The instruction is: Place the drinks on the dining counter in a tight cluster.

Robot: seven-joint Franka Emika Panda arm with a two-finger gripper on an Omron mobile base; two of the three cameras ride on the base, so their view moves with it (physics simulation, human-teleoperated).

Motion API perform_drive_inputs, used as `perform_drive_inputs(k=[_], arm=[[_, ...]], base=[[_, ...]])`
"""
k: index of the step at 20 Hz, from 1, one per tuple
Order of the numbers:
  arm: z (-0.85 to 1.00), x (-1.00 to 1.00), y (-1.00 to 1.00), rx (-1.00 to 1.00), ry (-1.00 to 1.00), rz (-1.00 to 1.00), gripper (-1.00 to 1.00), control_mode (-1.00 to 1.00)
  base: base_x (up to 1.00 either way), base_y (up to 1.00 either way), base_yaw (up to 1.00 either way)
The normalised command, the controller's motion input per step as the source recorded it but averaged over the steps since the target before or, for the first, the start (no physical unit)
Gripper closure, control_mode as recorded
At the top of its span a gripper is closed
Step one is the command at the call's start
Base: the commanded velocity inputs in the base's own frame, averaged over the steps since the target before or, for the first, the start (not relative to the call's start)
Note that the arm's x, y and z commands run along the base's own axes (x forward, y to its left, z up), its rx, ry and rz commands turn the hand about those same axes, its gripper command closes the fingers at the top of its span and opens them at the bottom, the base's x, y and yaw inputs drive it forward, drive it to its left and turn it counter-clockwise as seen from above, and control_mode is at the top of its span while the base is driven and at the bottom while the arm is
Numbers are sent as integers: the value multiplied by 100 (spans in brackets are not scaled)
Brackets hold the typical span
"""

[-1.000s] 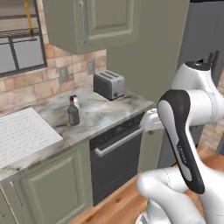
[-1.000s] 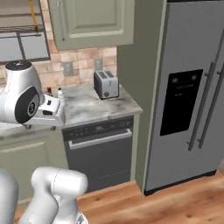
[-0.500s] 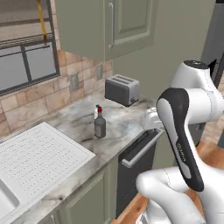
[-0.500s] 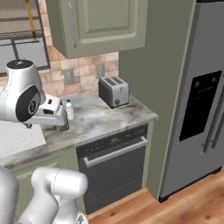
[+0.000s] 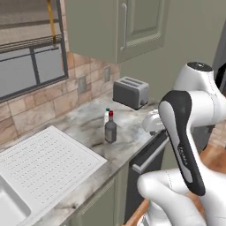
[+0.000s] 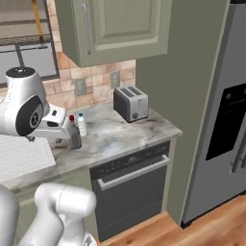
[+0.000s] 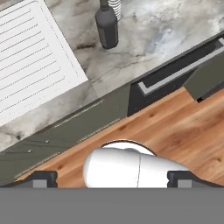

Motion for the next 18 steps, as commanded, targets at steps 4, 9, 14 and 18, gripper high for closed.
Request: perform_drive_inputs(k=[4,9,14,18], arm=[[0,0,0,0,0,0,-100,100],[0,0,0,0,0,0,-100,100],[0,0,0,0,0,0,-100,100],[0,0,0,0,0,0,-100,100]], base=[[59,33,-5],[11,21,-2],[31,27,-3],[27,9,-1]])
